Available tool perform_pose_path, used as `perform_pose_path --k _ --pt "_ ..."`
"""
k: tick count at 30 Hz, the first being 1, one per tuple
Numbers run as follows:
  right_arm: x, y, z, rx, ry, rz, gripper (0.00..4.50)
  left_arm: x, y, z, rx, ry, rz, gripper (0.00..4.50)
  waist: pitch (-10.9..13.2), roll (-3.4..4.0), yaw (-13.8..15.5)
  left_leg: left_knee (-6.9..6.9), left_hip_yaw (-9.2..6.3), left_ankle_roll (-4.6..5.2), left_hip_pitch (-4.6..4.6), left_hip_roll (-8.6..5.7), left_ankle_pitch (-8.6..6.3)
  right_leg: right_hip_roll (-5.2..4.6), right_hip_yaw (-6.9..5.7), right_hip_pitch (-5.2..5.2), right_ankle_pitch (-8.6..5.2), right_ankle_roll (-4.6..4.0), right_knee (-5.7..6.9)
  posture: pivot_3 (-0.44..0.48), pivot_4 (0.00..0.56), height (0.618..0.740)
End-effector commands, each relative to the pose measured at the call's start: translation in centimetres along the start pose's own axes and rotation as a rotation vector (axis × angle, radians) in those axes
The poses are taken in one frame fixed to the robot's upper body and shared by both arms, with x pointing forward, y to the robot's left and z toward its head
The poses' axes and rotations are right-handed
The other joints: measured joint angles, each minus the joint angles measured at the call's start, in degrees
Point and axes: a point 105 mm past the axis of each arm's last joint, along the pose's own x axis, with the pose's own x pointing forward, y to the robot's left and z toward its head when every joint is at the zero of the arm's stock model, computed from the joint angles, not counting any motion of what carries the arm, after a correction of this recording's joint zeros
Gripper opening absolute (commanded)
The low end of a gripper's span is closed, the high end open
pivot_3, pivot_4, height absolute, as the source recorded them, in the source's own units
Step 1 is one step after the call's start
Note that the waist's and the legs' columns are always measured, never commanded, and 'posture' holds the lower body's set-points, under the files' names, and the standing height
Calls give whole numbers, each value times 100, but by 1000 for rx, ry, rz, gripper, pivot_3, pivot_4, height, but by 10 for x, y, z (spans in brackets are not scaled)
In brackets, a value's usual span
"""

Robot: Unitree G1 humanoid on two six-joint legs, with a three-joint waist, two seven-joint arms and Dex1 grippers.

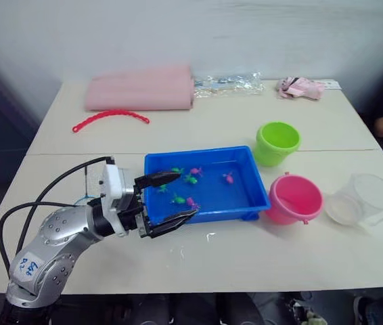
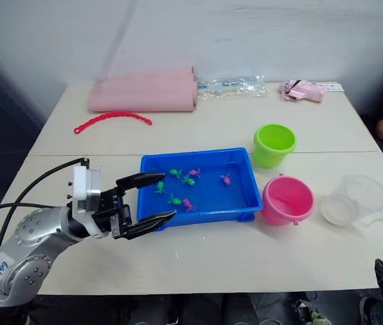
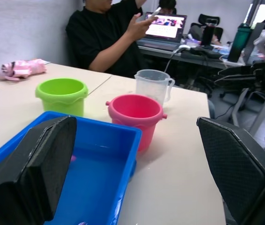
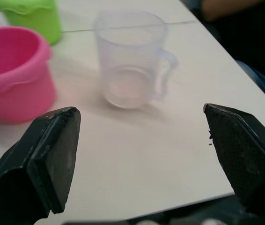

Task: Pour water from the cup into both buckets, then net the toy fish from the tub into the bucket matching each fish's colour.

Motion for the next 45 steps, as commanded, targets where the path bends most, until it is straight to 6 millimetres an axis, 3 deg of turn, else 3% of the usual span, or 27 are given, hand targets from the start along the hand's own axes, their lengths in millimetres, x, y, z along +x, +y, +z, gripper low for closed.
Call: perform_pose_path --k 1,11,16,23,45 --pt "15 -12 4 38 1 -55 4500 2 -3 5 -13 -16 -29 4472 -1 3 -2 0 3 5 -4 0 20 0 3 -8 0 0 4 0 150 740" --pt "67 -22 -21 115 107 -159 4500 9 -6 6 -14 -12 -52 4472 -2 3 58 1 11 5 -19 -16 45 2 13 -40 -1 -2 40 0 150 740" --pt "92 -8 -23 152 75 -112 4500 6 -8 6 -27 -10 -25 4472 -2 3 32 3 12 1 -18 -14 52 17 14 -42 -1 -1 50 0 150 740" --pt "119 -20 -23 130 37 -208 4500 3 -7 5 -10 1 24 4472 -1 2 25 3 12 0 -19 -15 61 22 16 -47 0 1 56 0 150 740" --pt "152 -25 -30 175 -36 -304 4500 -8 5 8 68 35 82 4472 -1 2 2 2 16 -10 -17 -5 67 49 37 -51 1 2 59 0 150 740"
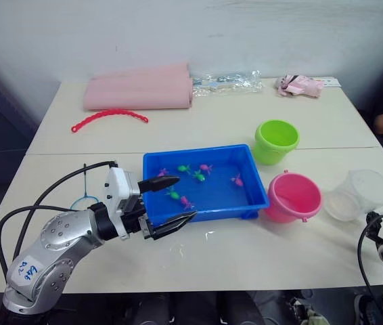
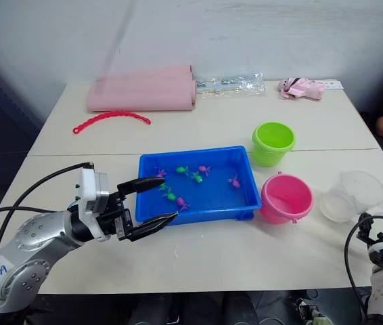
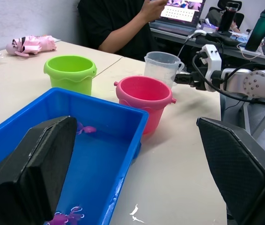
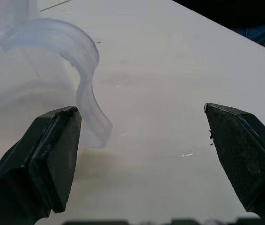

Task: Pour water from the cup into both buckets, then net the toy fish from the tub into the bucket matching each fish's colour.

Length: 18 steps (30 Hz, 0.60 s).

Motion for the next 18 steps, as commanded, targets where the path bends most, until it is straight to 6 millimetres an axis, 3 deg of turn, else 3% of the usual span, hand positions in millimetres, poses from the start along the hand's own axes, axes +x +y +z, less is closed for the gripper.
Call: perform_pose_path --k 1,15,18 --pt "1 -4 10 11 -58 -22 4500 -3 3 12 63 -26 8 4472 0 0 -1 0 0 0 0 1 0 2 2 0 0 0 0 0 150 740" --pt "23 17 8 63 -81 38 4500 -3 4 13 79 -27 21 4472 0 0 -13 0 14 -6 4 12 3 17 23 -4 0 0 0 0 150 740" --pt "25 22 11 50 -95 76 3732 -3 4 13 80 -25 24 4500 0 0 -13 0 18 -6 5 13 2 17 28 -5 0 0 0 0 150 740"
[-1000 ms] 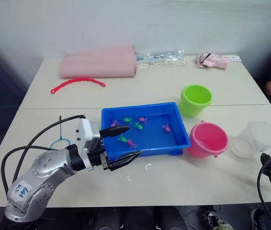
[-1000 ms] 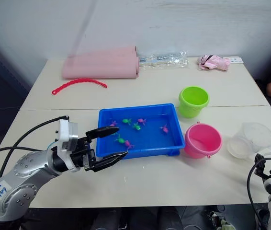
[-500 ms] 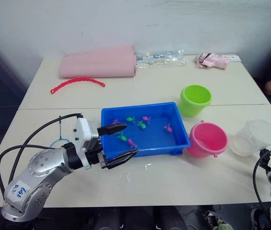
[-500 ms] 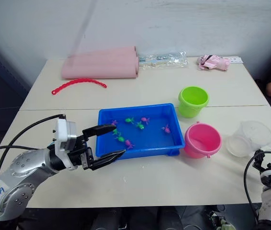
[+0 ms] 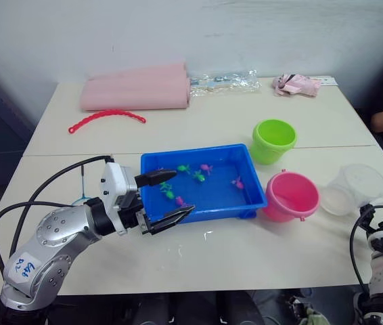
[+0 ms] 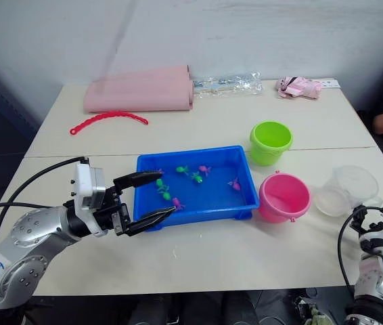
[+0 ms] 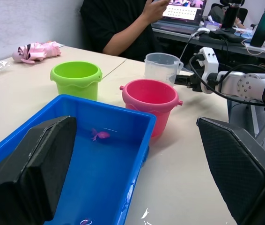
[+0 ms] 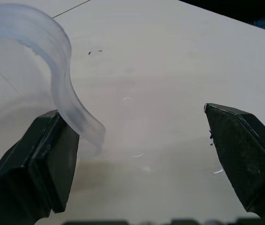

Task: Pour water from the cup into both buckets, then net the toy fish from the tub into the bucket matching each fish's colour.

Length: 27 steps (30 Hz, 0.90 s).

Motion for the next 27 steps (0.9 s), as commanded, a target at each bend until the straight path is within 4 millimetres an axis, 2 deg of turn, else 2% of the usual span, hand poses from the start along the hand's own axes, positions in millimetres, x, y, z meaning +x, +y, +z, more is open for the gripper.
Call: perform_pose_path --k 1,5,6,7,8,13,19,21,24,27 --pt "3 6 17 -36 -63 50 3293 -2 -1 7 42 -22 5 4500 0 0 0 0 0 0 0 0 0 0 0 0 0 0 0 0 150 740" --pt "4 12 23 -29 -103 87 1329 -1 -3 5 37 -19 10 4500 0 0 1 0 2 0 0 1 0 0 2 -1 0 0 0 0 150 740" --pt "4 13 23 -29 -105 90 720 -2 -3 5 37 -19 10 4500 0 0 3 0 2 0 0 2 0 0 3 -1 0 0 0 0 150 740" --pt "3 14 24 -23 -111 95 286 -2 -3 4 35 -18 11 4500 0 0 7 0 2 0 0 2 0 0 2 -1 0 0 -1 0 150 740" --pt "3 14 24 -25 -115 97 75 -2 -4 4 34 -18 12 4500 0 0 6 0 2 0 -1 2 0 0 2 -2 0 0 -1 0 150 740" --pt "2 15 28 -34 -128 100 75 -2 -4 2 28 -14 17 4500 1 0 4 -1 4 0 0 3 0 0 5 -3 0 0 -1 0 150 740" --pt "0 24 51 -141 -174 153 75 -4 -5 1 22 -7 21 4500 1 1 4 -1 5 -1 -1 3 -1 -1 6 -5 0 0 -1 0 150 740" --pt "-3 30 65 -229 -195 193 75 -5 -5 0 19 -4 21 4500 2 3 4 -1 7 -1 -1 3 -1 -1 8 -5 0 0 0 0 150 740" --pt "-6 37 75 -318 -212 225 75 -5 -6 -2 15 -1 19 4500 3 3 8 -2 8 -1 -1 4 -1 -1 9 -7 0 0 -1 0 150 740" --pt "-13 49 104 -574 -269 300 75 -6 -5 -4 6 0 4 4500 3 4 14 -3 9 -2 -1 5 -2 0 9 -8 0 0 -2 0 150 740"
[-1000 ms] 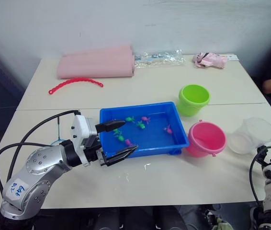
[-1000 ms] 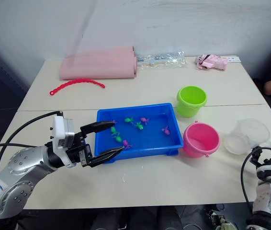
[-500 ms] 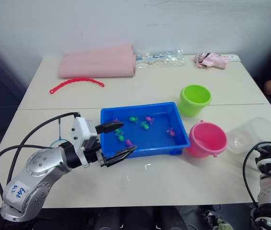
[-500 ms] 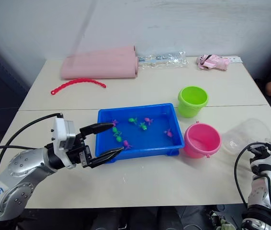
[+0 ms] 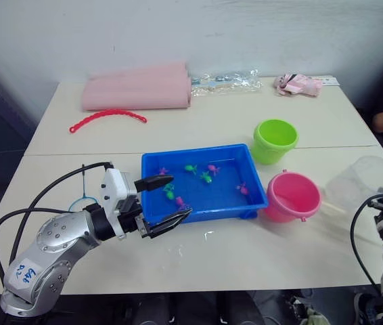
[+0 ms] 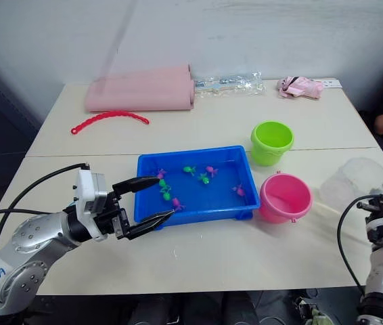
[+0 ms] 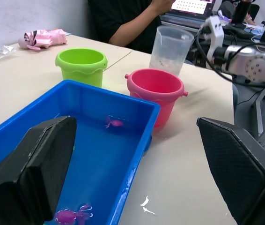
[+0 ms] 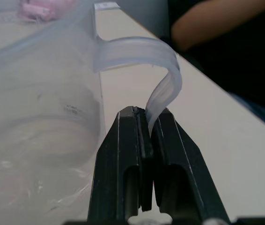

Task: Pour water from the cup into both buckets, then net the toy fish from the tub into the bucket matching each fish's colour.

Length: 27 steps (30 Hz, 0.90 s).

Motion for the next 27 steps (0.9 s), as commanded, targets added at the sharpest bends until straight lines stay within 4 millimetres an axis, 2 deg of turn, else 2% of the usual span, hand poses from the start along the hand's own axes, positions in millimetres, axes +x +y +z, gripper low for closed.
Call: perform_pose_path --k 1,5,10,15,27 --pt "0 2 49 -246 -115 86 75 -1 -2 8 35 -31 -34 4500 1 0 8 0 2 0 0 0 0 0 1 0 0 0 -1 0 150 740" --pt "0 8 71 -390 -162 134 75 1 1 8 17 -50 -68 4500 1 -1 8 1 4 0 1 0 0 2 1 -1 0 0 0 0 150 740" --pt "-1 26 94 -536 -225 209 75 7 5 10 -2 -60 -135 4500 4 -6 11 1 4 -2 0 3 0 6 0 -3 0 0 0 0 150 740" --pt "-3 46 101 -730 -259 297 75 12 8 11 -16 -30 -227 4500 4 -6 13 2 11 -2 0 1 1 7 -4 -5 0 1 0 0 150 740" --pt "2 56 113 -968 -355 312 75 18 14 9 26 7 -285 4500 8 -13 9 7 18 -6 0 6 3 11 -14 -10 1 2 3 0 150 740"
